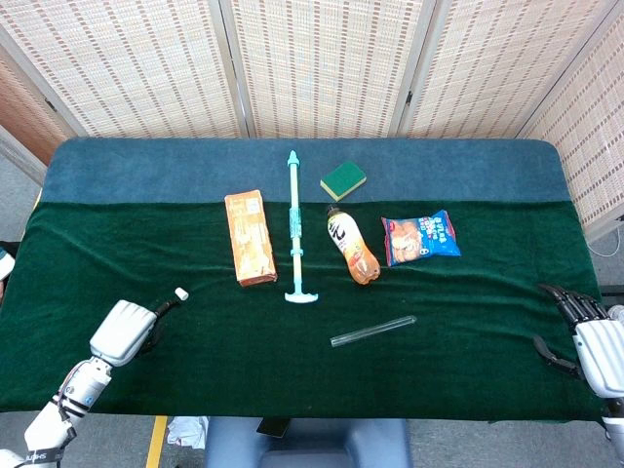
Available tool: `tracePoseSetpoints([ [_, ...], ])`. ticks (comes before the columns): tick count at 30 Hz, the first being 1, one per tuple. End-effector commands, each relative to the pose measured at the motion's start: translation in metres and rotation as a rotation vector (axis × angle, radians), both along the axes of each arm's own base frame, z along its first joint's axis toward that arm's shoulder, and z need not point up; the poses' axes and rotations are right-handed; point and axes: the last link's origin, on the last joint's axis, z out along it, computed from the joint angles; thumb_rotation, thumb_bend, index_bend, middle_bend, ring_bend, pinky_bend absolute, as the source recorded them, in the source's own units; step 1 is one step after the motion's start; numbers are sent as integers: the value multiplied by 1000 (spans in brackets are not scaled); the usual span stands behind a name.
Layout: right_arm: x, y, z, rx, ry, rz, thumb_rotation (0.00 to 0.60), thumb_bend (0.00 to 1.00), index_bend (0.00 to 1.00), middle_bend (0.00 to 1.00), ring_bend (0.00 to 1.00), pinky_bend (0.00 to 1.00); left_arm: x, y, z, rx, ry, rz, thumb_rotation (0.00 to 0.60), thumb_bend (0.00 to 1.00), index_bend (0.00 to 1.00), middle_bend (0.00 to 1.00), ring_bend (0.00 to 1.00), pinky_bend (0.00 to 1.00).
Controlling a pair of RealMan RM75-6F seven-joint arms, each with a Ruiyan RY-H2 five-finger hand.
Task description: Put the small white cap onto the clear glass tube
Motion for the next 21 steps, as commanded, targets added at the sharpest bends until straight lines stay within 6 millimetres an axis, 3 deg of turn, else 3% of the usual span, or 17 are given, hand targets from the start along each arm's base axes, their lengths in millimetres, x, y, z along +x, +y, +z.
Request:
tracePoseSetpoints([
  [1, -1, 0, 0, 2, -1, -3, 600, 406, 142, 236, 221, 216, 0, 17, -14, -37, 92, 33, 600, 779, 254, 939, 836, 791],
  [9, -2, -2, -3, 6, -3, -8, 600, 406, 142, 251, 234, 216, -10, 25, -29, -79, 142, 126, 600, 858, 244, 971, 866, 799],
  [21, -1, -4, -6, 12, -2, -11, 600, 406, 142, 265, 249, 216, -10, 28, -48, -91, 143, 141, 600, 867, 228, 972, 867, 800],
])
